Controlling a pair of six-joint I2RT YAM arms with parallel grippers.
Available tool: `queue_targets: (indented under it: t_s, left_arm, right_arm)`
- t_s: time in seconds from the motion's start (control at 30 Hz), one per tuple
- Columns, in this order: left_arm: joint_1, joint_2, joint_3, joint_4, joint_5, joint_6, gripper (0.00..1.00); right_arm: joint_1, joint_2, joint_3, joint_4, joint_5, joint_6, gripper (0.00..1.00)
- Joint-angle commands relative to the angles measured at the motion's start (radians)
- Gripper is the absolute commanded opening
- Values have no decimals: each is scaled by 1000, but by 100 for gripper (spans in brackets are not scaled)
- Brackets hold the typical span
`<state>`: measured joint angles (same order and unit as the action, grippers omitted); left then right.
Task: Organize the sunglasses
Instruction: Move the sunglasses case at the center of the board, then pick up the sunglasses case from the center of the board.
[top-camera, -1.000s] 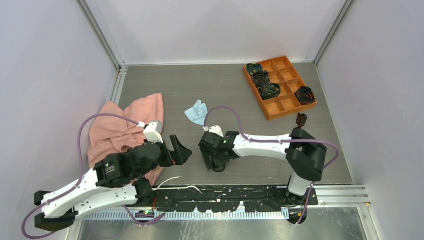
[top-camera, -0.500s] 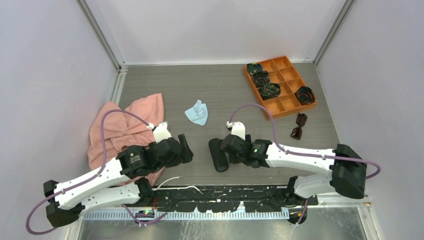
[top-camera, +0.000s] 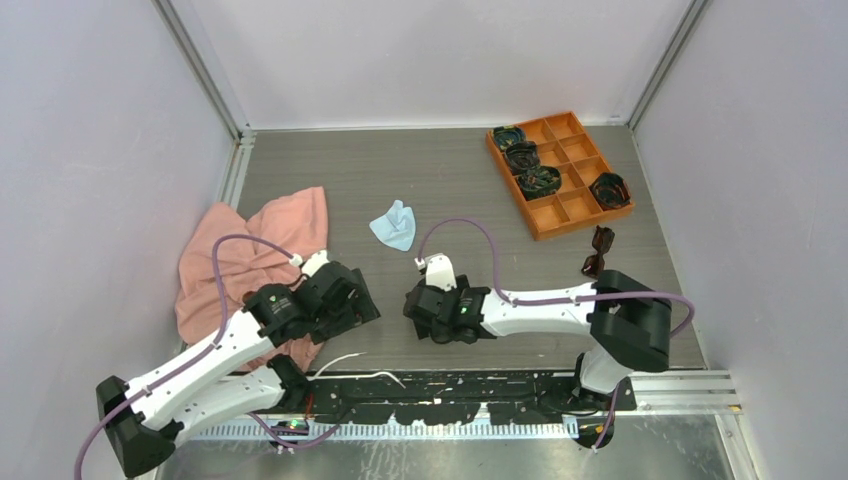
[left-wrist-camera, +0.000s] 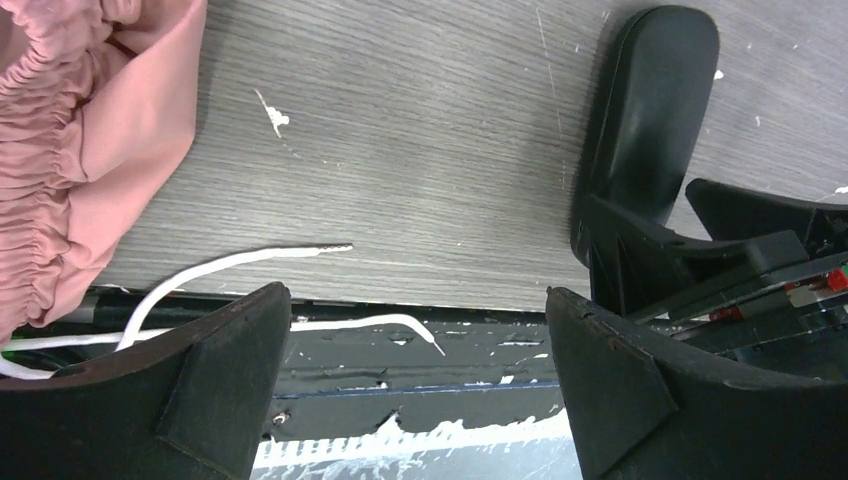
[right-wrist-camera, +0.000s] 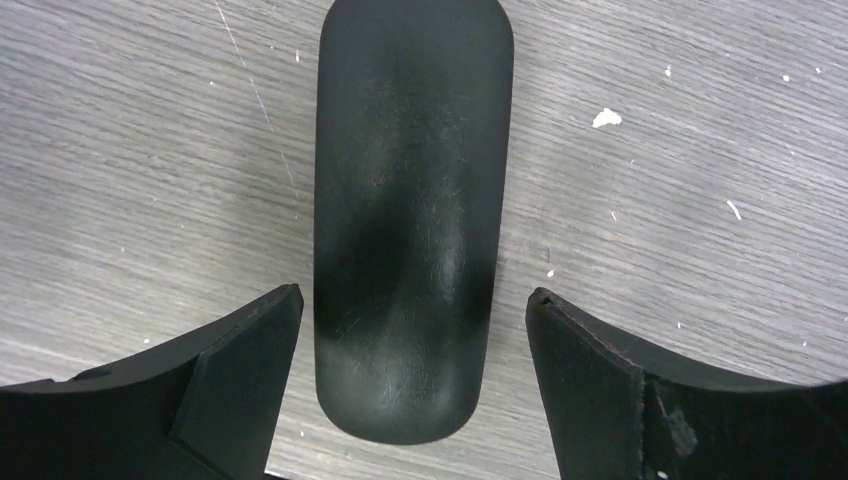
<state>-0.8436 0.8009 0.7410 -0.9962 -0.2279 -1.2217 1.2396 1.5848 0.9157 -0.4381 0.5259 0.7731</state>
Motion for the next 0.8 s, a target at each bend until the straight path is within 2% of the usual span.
queue_targets:
  t_s: [0.0, 0.07, 0.23, 0.37, 0.57, 0.7, 0.77]
  left_arm:
    - [5, 37, 31, 27, 31, 12, 100]
    - [5, 51, 38, 29, 31, 6, 100]
    - [8, 68, 40, 57, 44, 7, 99]
    - [9, 48, 24, 102, 53, 11, 100]
    - [17, 21, 3, 124, 57, 14, 100]
    - [17, 9, -11, 142, 67, 25, 97]
    - [18, 2, -19, 149, 62, 22, 97]
  right_arm:
    - [1, 36, 52, -10, 50, 12, 85]
    - [1, 35, 45, -2, 41, 25, 80]
    - [0, 39, 24, 24, 3, 37, 78]
    - [1, 47, 8, 52, -18, 40, 70]
    - [1, 53, -5, 75, -40, 30, 70]
    - [1, 80, 8, 73, -55, 14, 82]
    - [1, 89, 16, 72, -54, 11, 80]
